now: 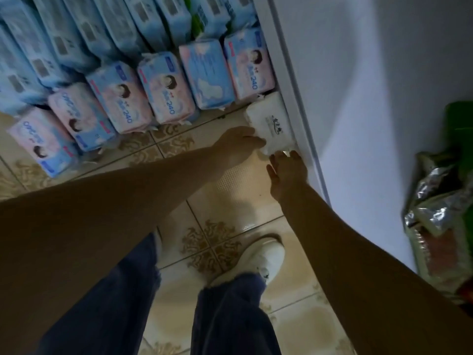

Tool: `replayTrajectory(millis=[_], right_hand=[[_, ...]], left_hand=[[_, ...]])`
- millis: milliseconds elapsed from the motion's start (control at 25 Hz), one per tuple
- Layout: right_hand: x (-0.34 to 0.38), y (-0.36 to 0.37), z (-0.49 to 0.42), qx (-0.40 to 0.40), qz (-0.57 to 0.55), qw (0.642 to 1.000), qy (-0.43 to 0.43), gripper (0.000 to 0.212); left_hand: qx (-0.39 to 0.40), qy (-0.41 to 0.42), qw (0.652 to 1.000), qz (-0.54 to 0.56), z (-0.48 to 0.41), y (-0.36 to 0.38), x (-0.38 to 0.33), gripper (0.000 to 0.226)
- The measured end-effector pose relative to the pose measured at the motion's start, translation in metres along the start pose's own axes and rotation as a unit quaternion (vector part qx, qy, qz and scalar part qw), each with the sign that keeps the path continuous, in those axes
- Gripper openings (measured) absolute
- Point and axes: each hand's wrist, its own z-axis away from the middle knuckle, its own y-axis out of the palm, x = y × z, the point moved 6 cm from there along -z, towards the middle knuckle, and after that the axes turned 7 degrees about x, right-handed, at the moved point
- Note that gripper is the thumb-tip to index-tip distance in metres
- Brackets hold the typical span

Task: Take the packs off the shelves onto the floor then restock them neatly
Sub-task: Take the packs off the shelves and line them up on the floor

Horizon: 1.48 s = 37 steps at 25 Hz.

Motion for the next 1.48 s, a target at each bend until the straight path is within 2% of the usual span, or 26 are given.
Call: replayTrajectory(millis=[160,240,280,360,400,480,560,640,760,880,960,1040,1160,1280,1480], right_hand=[[-0.003,-0.005,0.05,0.011,0.099,0.995,0.029,0.046],[0.017,-0.008,0.095,0.014,0.221,0.975,-0.027,0.051],[0.032,-0.008,0.119,0.018,0.334,0.938,-0.086,0.057],[0.059,-0.005,0.168,0.013,0.541,0.811,-0.224,0.073],[0.072,-0.003,0.192,0.009,0.602,0.747,-0.281,0.078],[0.107,0.003,0.248,-0.011,0.656,0.652,-0.379,0.082],[0.14,0.004,0.304,-0.028,0.666,0.599,-0.444,0.084],[0.169,0.005,0.359,-0.011,0.68,0.565,-0.467,0.086],[0.203,0.004,0.443,0.007,0.699,0.52,-0.49,0.087],[0.223,0.007,0.53,0.014,0.724,0.473,-0.503,0.084],[0.232,0.008,0.59,-0.001,0.719,0.451,-0.529,0.078],[0.241,0.007,0.64,-0.035,0.698,0.444,-0.56,0.073],[0.25,-0.009,0.688,-0.089,0.69,0.463,-0.549,0.076],[0.252,-0.045,0.719,-0.134,0.679,0.476,-0.543,0.077],[0.238,-0.134,0.767,-0.22,0.67,0.492,-0.511,0.077]], left_hand=[[0.005,0.011,0.995,-0.1,0.043,-0.002,-0.011,0.049],[0.012,0.033,0.971,-0.238,0.079,-0.006,-0.025,0.058],[0.004,0.06,0.928,-0.369,0.101,-0.007,-0.038,0.063],[-0.039,0.138,0.803,-0.578,0.148,-0.008,-0.07,0.074],[-0.064,0.158,0.756,-0.632,0.171,-0.009,-0.085,0.078],[-0.097,0.181,0.698,-0.686,0.223,-0.011,-0.12,0.085],[-0.122,0.23,0.651,-0.713,0.273,-0.009,-0.153,0.088],[-0.159,0.271,0.617,-0.722,0.334,-0.006,-0.186,0.089],[-0.177,0.254,0.613,-0.727,0.417,-0.004,-0.226,0.084],[-0.219,0.254,0.585,-0.738,0.501,-0.004,-0.262,0.079],[-0.223,0.281,0.577,-0.734,0.552,-0.004,-0.281,0.078],[-0.228,0.323,0.553,-0.734,0.59,-0.003,-0.3,0.079],[-0.21,0.388,0.522,-0.73,0.63,0.01,-0.325,0.078],[-0.177,0.394,0.494,-0.755,0.649,0.038,-0.339,0.079],[-0.152,0.496,0.401,-0.755,0.69,0.131,-0.353,0.077]])
